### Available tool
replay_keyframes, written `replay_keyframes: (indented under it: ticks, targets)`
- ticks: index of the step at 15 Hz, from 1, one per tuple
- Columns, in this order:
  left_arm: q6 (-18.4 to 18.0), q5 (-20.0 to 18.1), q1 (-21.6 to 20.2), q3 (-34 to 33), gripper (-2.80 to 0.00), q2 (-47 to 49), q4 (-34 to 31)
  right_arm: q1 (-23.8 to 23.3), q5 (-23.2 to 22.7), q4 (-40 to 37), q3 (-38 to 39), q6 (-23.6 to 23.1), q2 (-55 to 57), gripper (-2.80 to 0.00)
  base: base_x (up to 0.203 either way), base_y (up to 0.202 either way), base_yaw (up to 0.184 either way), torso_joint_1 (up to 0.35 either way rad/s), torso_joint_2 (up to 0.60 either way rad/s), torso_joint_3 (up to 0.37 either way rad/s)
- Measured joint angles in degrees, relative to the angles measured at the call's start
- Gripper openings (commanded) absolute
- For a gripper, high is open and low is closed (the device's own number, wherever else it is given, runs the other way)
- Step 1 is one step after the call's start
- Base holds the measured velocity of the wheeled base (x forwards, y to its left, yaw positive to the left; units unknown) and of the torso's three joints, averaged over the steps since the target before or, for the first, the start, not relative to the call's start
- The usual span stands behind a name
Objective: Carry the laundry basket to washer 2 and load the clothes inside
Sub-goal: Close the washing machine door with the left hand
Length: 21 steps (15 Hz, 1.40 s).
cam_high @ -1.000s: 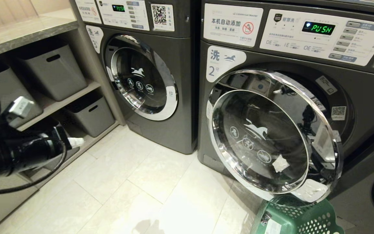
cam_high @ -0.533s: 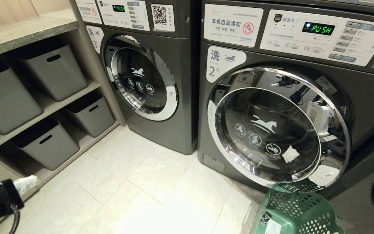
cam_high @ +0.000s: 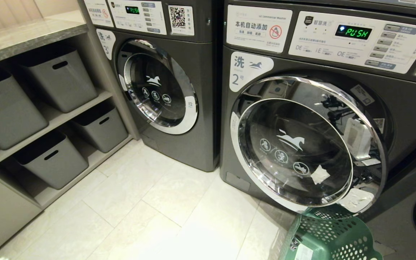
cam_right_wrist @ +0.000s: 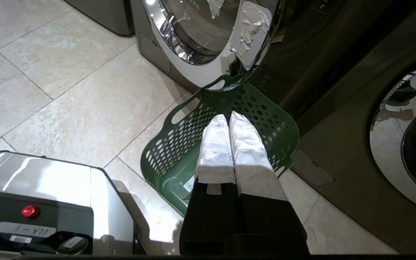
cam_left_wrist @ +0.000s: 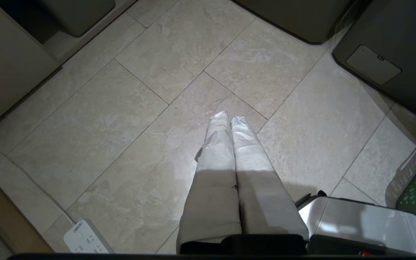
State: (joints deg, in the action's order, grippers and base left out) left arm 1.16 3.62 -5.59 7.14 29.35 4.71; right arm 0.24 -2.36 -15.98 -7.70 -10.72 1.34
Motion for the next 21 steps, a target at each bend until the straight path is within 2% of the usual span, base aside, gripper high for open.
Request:
replay_keyframes:
  ticks: [3, 6, 8, 9, 10, 13, 15, 16, 19, 21]
  targets:
    - [-3.28, -3.99, 0.87, -4.89, -2.80, -9.09, -4.24, 0.00, -0.20, 0.13, -0.60, -0.02, 0.27, -2.80, 0.000, 0.000, 0.000, 0.000, 0.00, 0.000]
    - [-4.96, -5.67, 7.62, -6.42, -2.80, -12.24, -5.57, 0.00, -0.80, -0.33, -3.94, 0.26, 5.74, -2.80, 0.000, 0.000, 0.000, 0.000, 0.00, 0.000]
    - [-5.17, -5.74, 9.37, -6.62, -2.80, -12.82, -5.78, 0.02, -3.81, -0.27, -7.39, 1.01, 13.80, -2.80, 0.000, 0.000, 0.000, 0.000, 0.00, 0.000]
    - [-5.22, -5.97, 9.81, -6.65, -2.80, -12.90, -5.86, 0.16, -7.38, -0.17, -9.87, 1.47, 18.54, -2.80, 0.000, 0.000, 0.000, 0.000, 0.00, 0.000]
    - [-5.47, -6.07, 10.50, -6.68, -2.80, -12.97, -5.86, 0.24, -12.83, -0.20, -12.53, 1.82, 22.87, -2.80, 0.000, 0.000, 0.000, 0.000, 0.00, 0.000]
    - [-5.64, -5.93, 11.42, -6.70, -2.80, -12.98, -5.81, 2.14, -32.00, -1.57, -20.09, 2.20, 34.46, -2.80, 0.000, 0.000, 0.000, 0.000, 0.00, 0.000]
    - [-5.71, -5.94, 11.56, -6.70, -2.80, -12.46, -5.81, 6.34, -38.36, -1.86, -24.53, 2.38, 42.07, -2.80, 0.000, 0.000, 0.000, 0.000, 0.00, 0.000]
    - [-5.71, -5.90, 11.56, -6.70, -2.80, -12.18, -5.83, 10.05, -39.76, -1.99, -27.22, 2.62, 45.56, -2.80, 0.000, 0.000, 0.000, 0.000, 0.00, 0.000]
    - [-5.78, -5.83, 11.58, -6.70, -2.80, -11.83, -5.78, 23.06, -40.42, -1.65, -33.20, 3.39, 55.39, -2.80, 0.000, 0.000, 0.000, 0.000, 0.00, 0.000]
    - [-6.04, -5.82, 11.59, -4.93, -2.80, -11.70, -5.72, 29.87, -38.04, 1.74, -36.16, 3.85, 61.93, -2.80, 0.000, 0.000, 0.000, 0.000, 0.00, 0.000]
